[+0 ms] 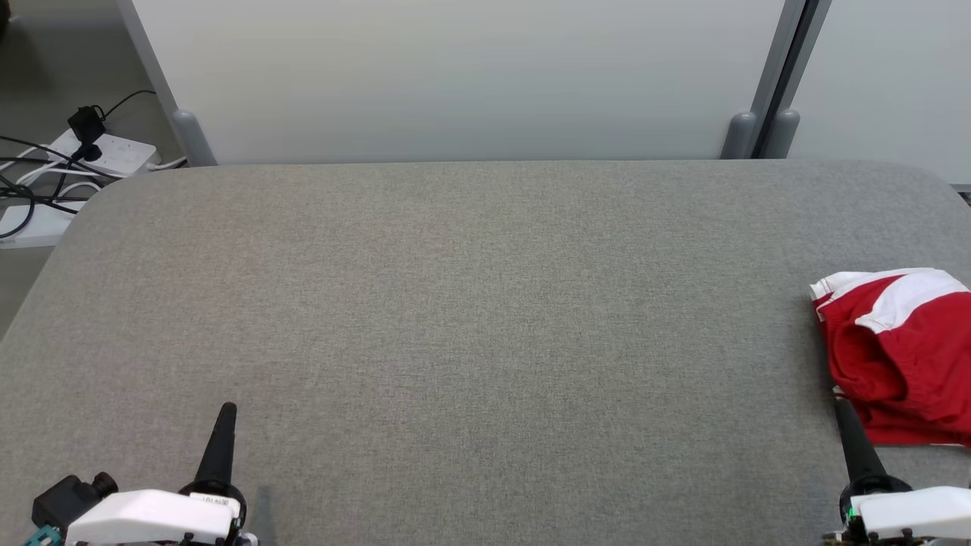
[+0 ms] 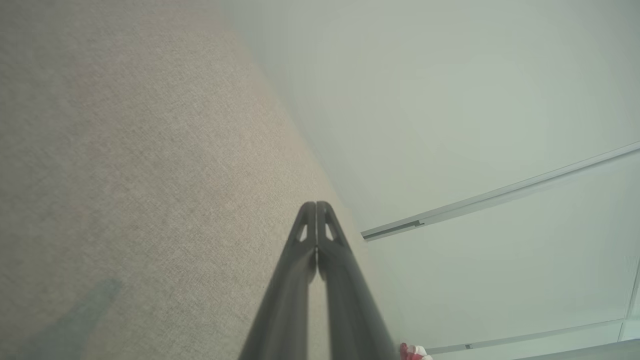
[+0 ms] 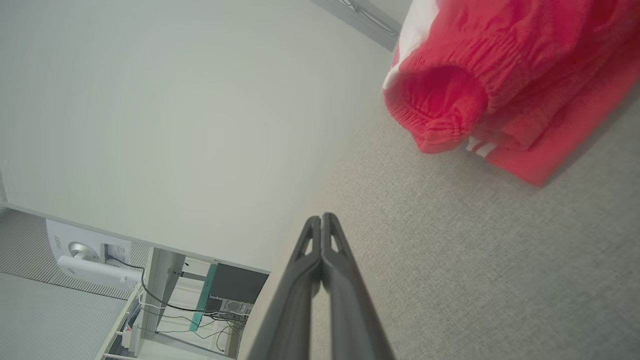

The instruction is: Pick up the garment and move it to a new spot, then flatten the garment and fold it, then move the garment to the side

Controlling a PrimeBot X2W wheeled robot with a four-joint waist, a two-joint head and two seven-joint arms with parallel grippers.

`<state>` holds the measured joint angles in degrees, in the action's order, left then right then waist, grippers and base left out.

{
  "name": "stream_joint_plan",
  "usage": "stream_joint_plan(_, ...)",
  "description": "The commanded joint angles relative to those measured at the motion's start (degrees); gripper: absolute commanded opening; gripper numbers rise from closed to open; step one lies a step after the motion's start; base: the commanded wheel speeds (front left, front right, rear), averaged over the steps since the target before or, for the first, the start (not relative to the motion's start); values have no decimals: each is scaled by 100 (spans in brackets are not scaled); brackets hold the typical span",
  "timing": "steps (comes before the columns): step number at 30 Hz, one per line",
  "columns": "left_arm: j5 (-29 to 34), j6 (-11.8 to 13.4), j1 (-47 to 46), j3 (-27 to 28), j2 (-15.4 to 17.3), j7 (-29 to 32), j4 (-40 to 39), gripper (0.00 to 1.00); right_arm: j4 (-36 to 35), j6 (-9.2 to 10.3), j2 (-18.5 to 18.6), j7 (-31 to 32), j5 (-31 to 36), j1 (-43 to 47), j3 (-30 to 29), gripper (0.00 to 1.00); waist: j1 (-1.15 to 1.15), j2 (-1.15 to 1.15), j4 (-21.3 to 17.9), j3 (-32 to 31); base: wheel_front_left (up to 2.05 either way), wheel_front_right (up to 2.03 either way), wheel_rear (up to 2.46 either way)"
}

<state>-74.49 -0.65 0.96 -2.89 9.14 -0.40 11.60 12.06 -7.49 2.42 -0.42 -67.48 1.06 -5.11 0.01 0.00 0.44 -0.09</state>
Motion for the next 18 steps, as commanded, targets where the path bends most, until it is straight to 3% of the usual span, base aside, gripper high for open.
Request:
stream_joint_plan(1, -144, -88, -369, 212, 22, 52, -118, 0, -105, 0, 126, 62, -200, -320, 58, 0, 0, 0, -2, 1, 0, 0, 0)
stream_joint_plan(18, -951, -375, -533, 535, -268, 336, 57, 0, 37, 0, 136, 312, -1349, -509, 28, 0, 0, 0, -22, 13, 0, 0, 0)
